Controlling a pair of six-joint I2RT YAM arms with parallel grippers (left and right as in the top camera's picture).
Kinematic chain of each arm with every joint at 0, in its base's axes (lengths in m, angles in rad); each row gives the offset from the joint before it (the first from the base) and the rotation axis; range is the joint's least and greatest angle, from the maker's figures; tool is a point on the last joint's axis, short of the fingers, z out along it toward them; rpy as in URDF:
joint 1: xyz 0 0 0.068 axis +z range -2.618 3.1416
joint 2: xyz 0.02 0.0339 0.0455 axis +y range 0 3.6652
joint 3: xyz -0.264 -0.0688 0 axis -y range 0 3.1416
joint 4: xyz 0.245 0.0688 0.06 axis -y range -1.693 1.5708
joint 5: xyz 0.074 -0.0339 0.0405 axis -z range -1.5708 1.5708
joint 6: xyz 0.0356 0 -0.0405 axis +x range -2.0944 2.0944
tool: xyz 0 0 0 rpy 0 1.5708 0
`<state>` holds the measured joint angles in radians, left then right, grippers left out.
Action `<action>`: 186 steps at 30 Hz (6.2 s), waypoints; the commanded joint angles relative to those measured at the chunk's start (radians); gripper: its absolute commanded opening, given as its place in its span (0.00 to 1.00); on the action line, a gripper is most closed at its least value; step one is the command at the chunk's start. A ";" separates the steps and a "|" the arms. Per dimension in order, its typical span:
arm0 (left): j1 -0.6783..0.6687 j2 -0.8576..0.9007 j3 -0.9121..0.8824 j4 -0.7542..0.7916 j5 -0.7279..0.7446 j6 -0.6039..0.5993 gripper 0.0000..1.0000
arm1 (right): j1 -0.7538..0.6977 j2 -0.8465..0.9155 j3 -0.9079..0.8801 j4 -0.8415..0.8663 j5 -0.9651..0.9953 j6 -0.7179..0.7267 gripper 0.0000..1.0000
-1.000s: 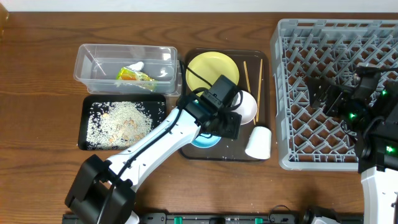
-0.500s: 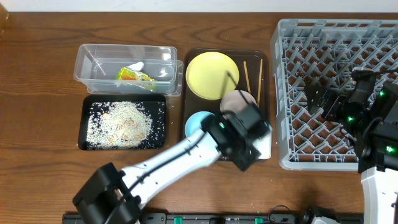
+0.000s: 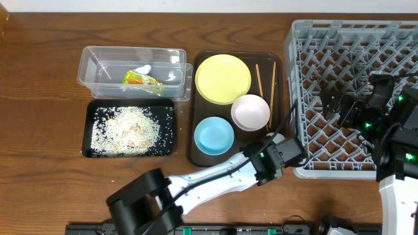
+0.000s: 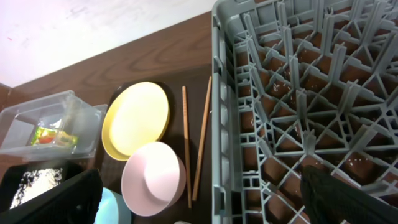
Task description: Sort waste into correct bins and load items into the dishwasher rack
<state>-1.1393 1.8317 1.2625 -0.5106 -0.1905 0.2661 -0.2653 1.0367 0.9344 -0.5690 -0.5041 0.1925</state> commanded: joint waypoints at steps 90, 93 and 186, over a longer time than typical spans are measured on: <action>1.044 -0.412 -0.010 -0.140 1.598 -0.358 0.06 | 0.298 0.409 0.012 1.057 -0.970 0.227 0.99; 1.033 -0.410 -0.011 -0.151 1.597 -0.358 0.06 | 0.341 0.443 0.012 1.105 -0.971 0.230 0.99; 1.088 -0.361 -0.056 -0.220 1.627 -0.354 0.30 | 0.330 0.469 0.012 1.513 -1.054 0.465 0.43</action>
<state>-0.0807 1.4662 1.2053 -0.7345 1.4990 -0.0937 0.1352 1.5009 0.9375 0.9718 -1.5467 0.6472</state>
